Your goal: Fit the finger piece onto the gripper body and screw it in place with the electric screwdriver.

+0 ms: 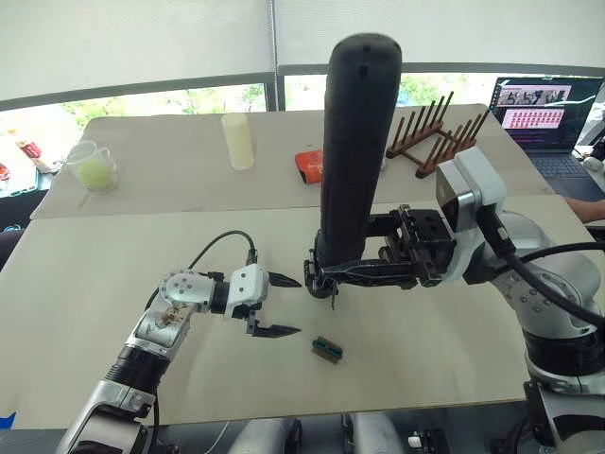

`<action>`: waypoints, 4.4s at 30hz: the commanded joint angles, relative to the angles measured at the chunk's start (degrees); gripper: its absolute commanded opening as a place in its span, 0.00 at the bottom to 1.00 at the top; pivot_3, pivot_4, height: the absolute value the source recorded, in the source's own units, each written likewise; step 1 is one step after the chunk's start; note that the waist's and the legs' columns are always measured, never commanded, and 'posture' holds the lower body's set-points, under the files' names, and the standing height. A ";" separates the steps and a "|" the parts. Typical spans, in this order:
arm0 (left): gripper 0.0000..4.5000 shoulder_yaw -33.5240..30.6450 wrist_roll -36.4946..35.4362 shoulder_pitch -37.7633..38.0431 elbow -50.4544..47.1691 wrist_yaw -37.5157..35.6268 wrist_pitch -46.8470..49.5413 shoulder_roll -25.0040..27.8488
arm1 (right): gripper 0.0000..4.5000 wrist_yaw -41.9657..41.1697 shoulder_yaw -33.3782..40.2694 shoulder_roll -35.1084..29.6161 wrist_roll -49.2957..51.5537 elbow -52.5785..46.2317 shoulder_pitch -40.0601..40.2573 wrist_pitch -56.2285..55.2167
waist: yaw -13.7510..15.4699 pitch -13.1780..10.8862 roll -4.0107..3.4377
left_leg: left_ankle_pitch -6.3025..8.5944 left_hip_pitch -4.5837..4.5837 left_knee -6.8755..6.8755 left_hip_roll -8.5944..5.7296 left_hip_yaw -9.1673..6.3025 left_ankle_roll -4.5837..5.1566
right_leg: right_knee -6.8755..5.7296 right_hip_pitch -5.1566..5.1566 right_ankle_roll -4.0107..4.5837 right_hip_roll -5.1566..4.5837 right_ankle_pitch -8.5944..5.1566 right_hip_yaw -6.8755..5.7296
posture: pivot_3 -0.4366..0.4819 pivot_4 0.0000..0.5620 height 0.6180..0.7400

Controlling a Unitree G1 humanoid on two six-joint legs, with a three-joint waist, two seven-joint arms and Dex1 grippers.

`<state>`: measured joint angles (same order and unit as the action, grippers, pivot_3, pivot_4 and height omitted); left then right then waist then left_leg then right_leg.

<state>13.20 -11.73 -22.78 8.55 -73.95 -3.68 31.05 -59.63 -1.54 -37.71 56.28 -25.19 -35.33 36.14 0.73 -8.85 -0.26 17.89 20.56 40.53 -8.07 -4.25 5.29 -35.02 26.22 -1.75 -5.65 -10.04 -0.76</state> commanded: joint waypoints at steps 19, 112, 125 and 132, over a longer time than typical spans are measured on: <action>1.00 -1.54 0.23 -5.44 5.25 2.50 -1.74 -3.14 | 0.42 -2.73 -3.11 7.88 -11.28 10.15 -13.25 -2.91 | -0.09 0.00 0.00 | 0.00 0.25 0.23 -0.02 -0.03 0.00 | -0.10 0.16 0.00 0.11 0.00 -0.08 | 0.48 0.27 1.00; 1.00 -0.61 4.08 -10.04 14.92 2.65 -7.74 -7.55 | 0.42 -8.32 -4.81 12.19 -21.11 15.94 -12.80 -4.95 | -1.00 0.00 -0.01 | -0.01 0.61 0.39 -0.08 -0.04 0.01 | -0.32 0.58 0.01 0.13 0.01 -0.12 | 0.48 0.27 1.00; 1.00 -0.84 4.44 -10.39 15.37 2.67 -7.98 -7.88 | 0.42 -8.04 -4.84 12.54 -20.59 15.43 -13.05 -4.66 | -1.02 0.01 -0.01 | -0.01 0.61 0.39 -0.08 -0.04 0.01 | -0.32 0.58 0.01 0.13 0.01 -0.11 | 0.48 0.27 1.00; 1.00 -0.85 4.37 -10.15 14.87 2.75 -7.67 -7.95 | 0.42 -8.50 -5.24 12.44 -21.11 15.85 -12.96 -5.54 | -1.02 0.00 -0.01 | -0.01 0.61 0.39 -0.08 -0.04 0.01 | -0.32 0.58 0.01 0.13 0.01 -0.12 | 0.48 0.27 1.00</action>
<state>12.55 -6.86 -32.40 24.72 -71.37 -10.20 23.12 -67.95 -8.27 -25.40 33.97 -6.99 -46.55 31.81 -0.29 -8.84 -0.27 17.88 21.17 40.93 -8.15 -4.29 5.29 -35.34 26.80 -1.75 -5.51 -10.02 -0.88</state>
